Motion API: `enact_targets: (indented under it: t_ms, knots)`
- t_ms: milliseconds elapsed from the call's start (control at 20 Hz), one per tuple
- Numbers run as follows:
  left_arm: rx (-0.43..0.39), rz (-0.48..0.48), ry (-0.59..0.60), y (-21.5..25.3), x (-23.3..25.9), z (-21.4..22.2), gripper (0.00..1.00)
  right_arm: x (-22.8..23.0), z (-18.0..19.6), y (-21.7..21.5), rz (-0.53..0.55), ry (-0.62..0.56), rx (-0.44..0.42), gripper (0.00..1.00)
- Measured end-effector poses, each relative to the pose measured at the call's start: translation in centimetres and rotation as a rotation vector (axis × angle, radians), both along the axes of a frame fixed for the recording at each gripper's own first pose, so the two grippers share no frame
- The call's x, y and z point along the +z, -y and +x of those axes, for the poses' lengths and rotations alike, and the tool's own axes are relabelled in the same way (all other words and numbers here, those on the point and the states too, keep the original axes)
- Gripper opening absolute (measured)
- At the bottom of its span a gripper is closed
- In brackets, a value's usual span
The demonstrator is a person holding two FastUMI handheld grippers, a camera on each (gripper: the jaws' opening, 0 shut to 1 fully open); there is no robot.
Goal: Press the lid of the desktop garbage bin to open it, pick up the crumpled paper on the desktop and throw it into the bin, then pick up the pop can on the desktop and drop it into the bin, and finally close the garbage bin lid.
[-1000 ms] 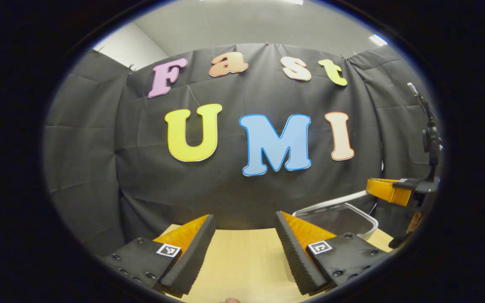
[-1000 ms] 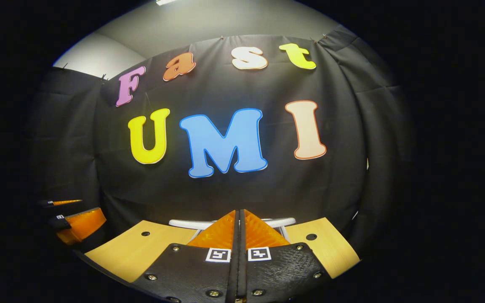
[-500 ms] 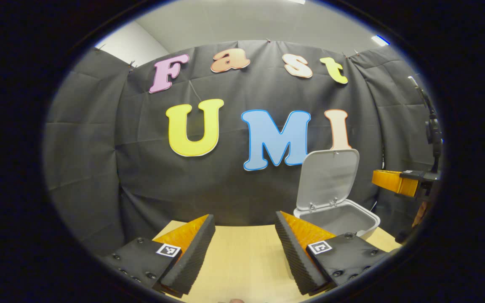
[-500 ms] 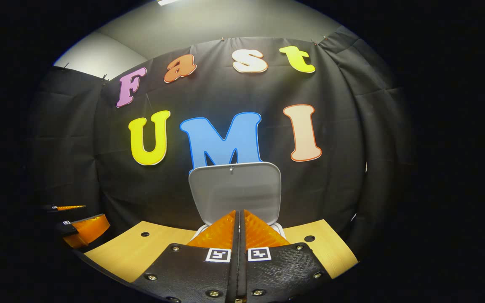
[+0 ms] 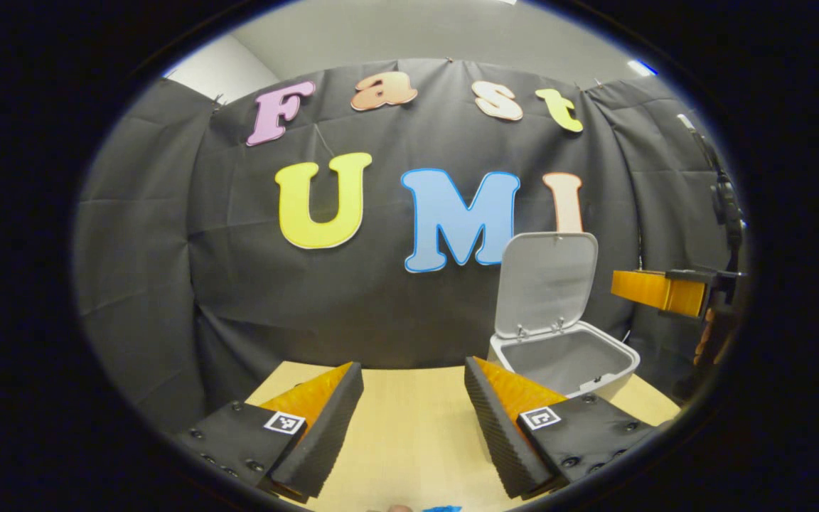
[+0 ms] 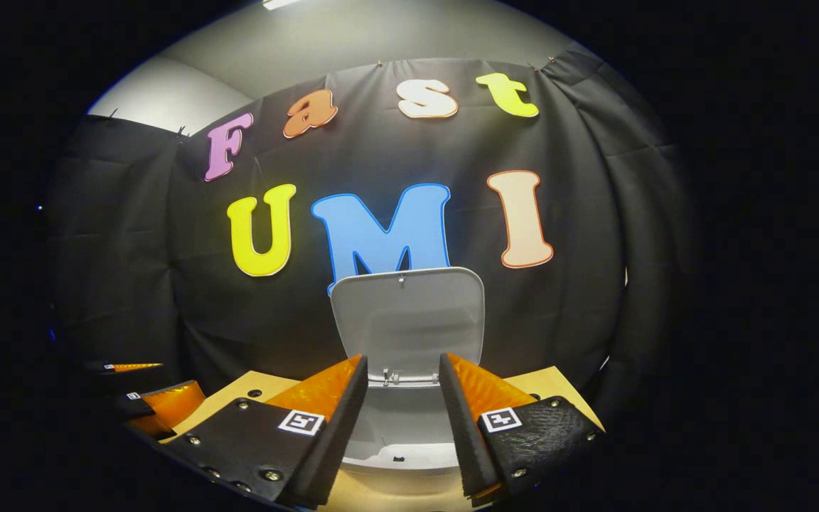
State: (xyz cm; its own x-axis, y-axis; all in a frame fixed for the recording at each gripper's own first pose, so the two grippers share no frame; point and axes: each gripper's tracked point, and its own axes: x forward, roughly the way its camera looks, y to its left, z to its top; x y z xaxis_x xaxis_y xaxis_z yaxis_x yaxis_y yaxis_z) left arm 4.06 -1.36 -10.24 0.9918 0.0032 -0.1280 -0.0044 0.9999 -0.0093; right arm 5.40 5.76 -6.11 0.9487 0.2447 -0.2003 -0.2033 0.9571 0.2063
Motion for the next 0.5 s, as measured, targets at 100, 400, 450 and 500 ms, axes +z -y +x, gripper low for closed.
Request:
enact_targets:
  t_ms: [100,400,450,500]
  knots:
    - [-0.010,-0.001,-0.026,0.4,-1.1,0.1,0.96,0.2,0.0,0.1,-0.001,0.007,-0.003,0.68]
    - [-0.043,-0.030,-0.158,1.4,-7.7,-1.0,0.97,0.2,-0.5,0.4,-0.013,0.005,-0.005,0.67]
    - [-0.047,-0.036,-0.185,1.6,-8.8,-1.1,0.94,0.1,-0.7,0.4,-0.011,0.003,-0.005,0.68]
    - [-0.050,-0.041,-0.216,1.8,-10.2,-1.4,0.94,-0.1,-0.8,0.4,-0.009,0.000,-0.007,0.68]
